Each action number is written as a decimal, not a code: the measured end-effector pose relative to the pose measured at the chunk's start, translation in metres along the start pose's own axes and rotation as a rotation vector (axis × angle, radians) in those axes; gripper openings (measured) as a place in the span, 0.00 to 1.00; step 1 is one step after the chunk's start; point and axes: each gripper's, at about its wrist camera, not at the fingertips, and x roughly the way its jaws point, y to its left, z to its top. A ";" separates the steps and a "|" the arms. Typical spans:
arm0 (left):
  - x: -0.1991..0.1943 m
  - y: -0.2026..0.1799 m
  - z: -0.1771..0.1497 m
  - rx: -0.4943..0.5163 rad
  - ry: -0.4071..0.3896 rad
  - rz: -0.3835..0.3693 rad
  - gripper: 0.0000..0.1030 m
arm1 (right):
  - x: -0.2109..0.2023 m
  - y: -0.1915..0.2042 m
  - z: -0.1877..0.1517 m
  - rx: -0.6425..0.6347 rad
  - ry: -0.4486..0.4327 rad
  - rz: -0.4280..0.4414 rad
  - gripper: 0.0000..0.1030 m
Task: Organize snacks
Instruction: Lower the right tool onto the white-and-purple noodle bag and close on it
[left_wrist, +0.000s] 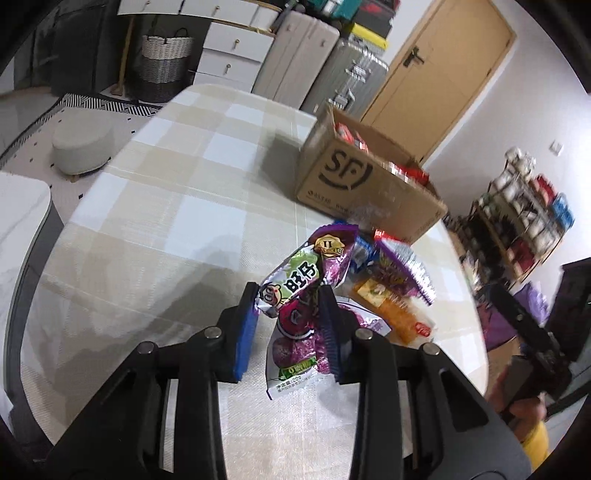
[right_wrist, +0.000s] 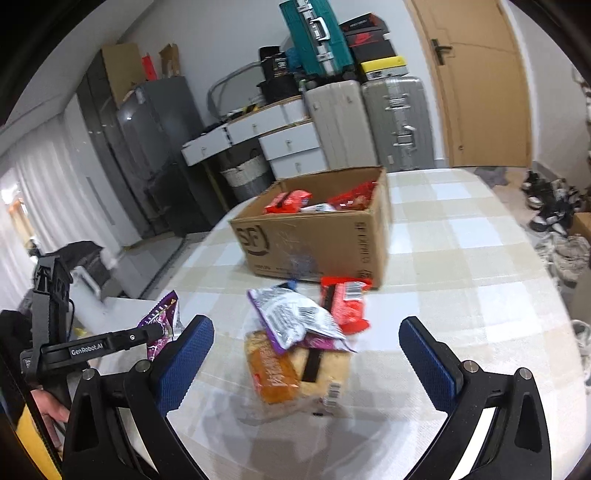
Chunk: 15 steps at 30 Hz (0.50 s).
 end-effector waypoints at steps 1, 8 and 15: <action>-0.005 0.004 0.001 -0.011 -0.005 -0.012 0.28 | 0.004 0.000 0.002 0.001 0.002 0.018 0.99; -0.023 0.019 0.004 -0.050 -0.017 -0.058 0.28 | 0.053 0.013 0.013 -0.046 0.090 0.034 0.99; -0.028 0.018 0.005 -0.060 -0.013 -0.091 0.28 | 0.101 0.029 0.009 -0.126 0.190 -0.011 0.95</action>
